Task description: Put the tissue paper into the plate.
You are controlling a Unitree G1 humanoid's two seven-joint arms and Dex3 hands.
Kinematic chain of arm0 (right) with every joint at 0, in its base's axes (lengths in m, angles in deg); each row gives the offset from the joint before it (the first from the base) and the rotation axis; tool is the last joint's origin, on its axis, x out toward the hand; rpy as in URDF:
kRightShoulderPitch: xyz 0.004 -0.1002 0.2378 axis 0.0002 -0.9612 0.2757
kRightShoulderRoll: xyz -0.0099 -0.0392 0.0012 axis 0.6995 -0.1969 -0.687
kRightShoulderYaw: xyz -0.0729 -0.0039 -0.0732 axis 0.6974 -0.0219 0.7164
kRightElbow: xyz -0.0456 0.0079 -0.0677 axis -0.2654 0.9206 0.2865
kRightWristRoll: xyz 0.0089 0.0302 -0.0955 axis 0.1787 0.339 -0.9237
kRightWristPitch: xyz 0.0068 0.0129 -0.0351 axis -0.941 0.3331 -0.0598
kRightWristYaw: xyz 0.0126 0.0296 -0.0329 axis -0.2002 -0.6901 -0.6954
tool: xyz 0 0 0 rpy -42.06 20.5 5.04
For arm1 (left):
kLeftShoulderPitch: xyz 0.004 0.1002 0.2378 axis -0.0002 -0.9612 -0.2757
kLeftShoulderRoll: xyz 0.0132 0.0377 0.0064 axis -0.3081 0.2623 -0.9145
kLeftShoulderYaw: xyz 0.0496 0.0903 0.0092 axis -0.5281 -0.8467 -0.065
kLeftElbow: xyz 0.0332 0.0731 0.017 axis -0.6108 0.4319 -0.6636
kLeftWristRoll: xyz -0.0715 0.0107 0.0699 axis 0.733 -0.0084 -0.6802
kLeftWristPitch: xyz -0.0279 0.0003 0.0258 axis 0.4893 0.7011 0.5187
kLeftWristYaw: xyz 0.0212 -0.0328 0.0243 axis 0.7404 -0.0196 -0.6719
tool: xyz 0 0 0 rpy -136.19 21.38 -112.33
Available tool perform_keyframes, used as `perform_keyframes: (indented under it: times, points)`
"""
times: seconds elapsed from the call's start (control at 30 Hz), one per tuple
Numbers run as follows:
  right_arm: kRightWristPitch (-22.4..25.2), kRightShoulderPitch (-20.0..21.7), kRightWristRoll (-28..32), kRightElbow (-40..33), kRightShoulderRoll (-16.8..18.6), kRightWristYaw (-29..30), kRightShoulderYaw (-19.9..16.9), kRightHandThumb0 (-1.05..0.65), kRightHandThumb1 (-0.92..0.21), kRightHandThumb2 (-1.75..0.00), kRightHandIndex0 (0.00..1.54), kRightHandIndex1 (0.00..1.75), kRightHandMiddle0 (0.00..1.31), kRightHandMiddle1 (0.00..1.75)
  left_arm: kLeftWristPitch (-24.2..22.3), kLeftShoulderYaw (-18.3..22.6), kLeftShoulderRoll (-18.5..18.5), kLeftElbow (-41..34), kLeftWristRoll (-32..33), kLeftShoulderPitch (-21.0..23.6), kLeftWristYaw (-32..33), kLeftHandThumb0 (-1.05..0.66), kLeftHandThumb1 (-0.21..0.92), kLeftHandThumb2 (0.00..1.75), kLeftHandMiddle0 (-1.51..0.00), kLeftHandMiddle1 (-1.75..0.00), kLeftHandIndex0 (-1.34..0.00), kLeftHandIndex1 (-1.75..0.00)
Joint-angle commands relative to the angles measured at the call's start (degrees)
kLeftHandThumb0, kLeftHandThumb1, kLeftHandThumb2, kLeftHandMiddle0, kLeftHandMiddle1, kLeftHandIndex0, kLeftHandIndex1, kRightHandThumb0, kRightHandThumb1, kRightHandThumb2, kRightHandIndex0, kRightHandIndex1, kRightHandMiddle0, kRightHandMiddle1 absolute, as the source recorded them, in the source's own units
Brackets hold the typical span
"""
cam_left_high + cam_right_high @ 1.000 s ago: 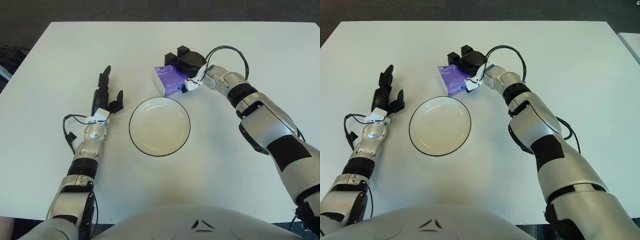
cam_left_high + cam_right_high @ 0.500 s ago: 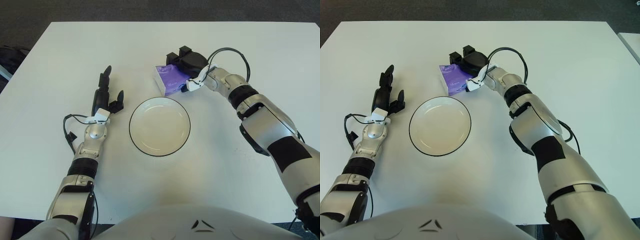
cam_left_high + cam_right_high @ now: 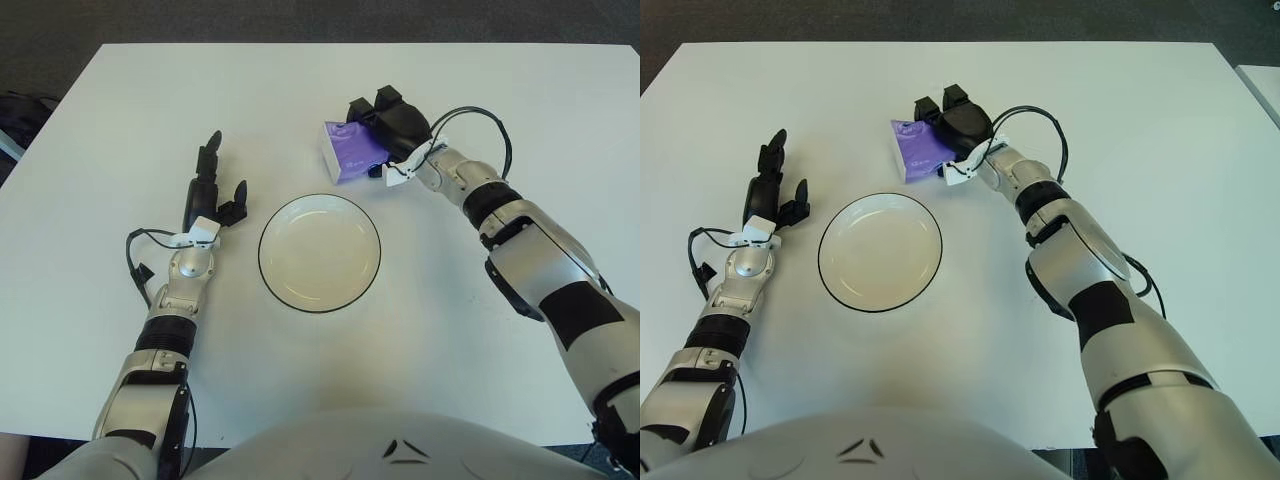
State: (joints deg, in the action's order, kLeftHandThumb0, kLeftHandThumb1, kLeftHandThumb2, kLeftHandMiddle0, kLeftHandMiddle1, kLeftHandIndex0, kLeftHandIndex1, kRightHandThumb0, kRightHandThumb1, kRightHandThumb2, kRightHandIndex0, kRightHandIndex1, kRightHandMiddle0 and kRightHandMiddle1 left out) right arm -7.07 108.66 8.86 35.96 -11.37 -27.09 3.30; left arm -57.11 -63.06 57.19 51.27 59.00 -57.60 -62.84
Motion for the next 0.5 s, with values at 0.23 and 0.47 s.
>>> perform_keyframes:
  times: [0.23,0.47]
  points:
    - [-2.14,-1.51,4.30,-3.45,-3.50,2.63,-5.88,-0.47,-0.31,-1.32,1.18,1.75,0.61,1.75,-0.56,-3.83,8.94,9.06,0.17,-11.99,0.44,-0.67,0.92,0.78,-0.15,0.00,0.00,-0.30]
    - [-2.91,-1.31,6.84,-5.54,-4.31,2.48,-9.73,-0.47,-0.31,-1.32,1.18,1.75,0.61,1.75,-0.60,-3.86,8.74,9.11,0.06,-11.99,0.35,-0.68,0.92,0.79,-0.14,0.00,0.00,-0.29]
